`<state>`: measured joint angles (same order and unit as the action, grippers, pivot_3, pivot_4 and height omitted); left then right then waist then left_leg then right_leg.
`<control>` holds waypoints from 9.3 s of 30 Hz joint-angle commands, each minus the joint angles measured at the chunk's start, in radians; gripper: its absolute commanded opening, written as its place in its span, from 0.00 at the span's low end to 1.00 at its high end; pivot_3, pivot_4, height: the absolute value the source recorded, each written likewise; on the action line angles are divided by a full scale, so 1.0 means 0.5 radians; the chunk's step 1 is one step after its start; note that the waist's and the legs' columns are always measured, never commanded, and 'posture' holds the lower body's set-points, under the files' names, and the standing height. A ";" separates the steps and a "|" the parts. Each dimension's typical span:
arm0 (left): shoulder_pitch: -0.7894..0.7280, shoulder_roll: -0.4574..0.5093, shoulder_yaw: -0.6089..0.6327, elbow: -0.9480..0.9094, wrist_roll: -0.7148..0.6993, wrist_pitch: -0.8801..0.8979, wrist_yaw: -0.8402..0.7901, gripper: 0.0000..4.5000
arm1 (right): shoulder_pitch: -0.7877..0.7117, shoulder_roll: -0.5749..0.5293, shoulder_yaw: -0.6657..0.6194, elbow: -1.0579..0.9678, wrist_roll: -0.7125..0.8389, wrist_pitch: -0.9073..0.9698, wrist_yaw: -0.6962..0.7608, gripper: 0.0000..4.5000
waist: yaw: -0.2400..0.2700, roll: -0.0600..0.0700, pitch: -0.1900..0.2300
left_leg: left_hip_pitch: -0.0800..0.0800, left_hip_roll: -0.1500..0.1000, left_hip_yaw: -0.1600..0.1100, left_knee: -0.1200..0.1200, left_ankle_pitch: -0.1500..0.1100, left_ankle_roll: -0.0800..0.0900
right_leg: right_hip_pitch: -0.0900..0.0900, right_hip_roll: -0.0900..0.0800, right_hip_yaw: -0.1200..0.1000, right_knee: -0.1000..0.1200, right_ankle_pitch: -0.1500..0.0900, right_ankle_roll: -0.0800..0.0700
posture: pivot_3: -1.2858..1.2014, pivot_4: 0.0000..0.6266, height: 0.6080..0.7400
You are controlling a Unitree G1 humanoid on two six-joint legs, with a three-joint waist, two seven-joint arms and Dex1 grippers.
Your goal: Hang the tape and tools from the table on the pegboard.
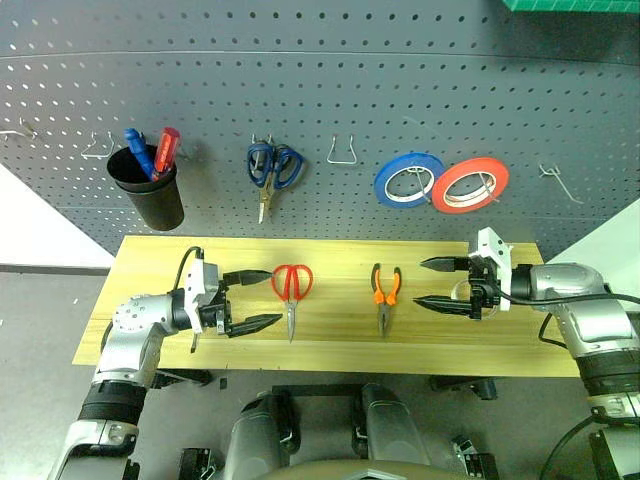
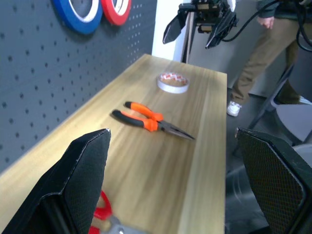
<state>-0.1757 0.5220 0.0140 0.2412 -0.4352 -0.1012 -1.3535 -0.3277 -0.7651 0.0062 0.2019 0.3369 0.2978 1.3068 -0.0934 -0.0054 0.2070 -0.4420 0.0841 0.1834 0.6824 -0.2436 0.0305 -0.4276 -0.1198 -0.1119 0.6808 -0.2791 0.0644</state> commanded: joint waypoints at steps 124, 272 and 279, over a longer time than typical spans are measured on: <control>-0.670 -0.142 -0.404 -0.160 0.388 0.434 0.396 0.97 | 0.500 -0.489 -1.279 -1.053 0.255 0.724 -0.526 0.01 | -0.177 -0.016 0.079 | -0.008 -0.006 0.002 -0.002 0.006 -0.002 | -0.004 0.003 0.000 -0.002 0.007 0.012 | 0.38 0.19 0.95; -0.170 0.243 -0.102 -0.426 0.183 0.664 0.461 0.97 | -0.741 1.052 0.046 0.029 -0.276 2.330 -2.217 0.66 | 0.048 -0.009 0.321 | -0.016 -0.002 0.013 -0.039 0.029 -0.023 | -0.031 0.002 0.011 -0.014 0.011 0.005 | 0.52 0.62 0.95; -0.126 0.252 -0.093 -0.465 0.186 0.668 0.477 0.97 | -0.725 1.078 0.095 -0.049 -0.289 2.426 -2.207 0.62 | 0.049 -0.013 0.319 | -0.016 -0.002 0.014 -0.057 0.031 -0.027 | -0.031 0.004 0.008 -0.031 0.011 0.004 | 0.52 0.61 0.95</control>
<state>-0.2526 0.6418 -0.0454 0.0414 -0.3381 0.2480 -1.1145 -0.7214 -0.2454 0.0363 0.1648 0.1791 1.4830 0.1946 -0.0691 -0.0116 0.3665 -0.4499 0.0828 0.1905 0.6527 -0.2278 0.0169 -0.4430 -0.1179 -0.1081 0.6648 -0.2735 0.0665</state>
